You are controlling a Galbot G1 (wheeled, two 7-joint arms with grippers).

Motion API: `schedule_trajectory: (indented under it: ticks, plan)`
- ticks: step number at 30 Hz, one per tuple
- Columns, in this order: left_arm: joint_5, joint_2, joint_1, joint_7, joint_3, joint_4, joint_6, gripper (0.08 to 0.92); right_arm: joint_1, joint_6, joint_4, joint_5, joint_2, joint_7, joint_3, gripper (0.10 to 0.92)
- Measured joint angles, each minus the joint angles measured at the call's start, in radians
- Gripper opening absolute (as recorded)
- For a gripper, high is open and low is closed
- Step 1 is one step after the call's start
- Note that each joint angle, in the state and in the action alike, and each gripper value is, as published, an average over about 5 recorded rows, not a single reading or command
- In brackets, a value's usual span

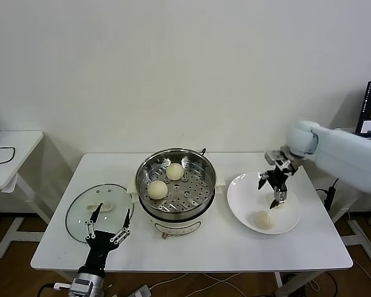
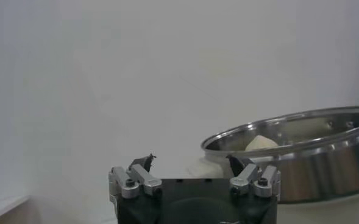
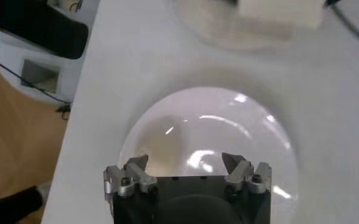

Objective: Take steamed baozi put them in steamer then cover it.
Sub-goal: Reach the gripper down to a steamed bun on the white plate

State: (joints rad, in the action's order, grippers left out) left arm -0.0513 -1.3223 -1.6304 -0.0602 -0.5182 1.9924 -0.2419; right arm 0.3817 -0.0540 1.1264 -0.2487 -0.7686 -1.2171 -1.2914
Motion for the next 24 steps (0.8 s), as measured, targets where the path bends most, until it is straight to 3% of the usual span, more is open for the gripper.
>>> schedule_trajectory:
  ticks: [24]
  plan:
    - [0.0,0.001,0.002,-0.001,-0.005,-0.012,-0.004,0.823,-0.162,0.013,-0.088,0.061,-0.047,0.043,0.056,0.806]
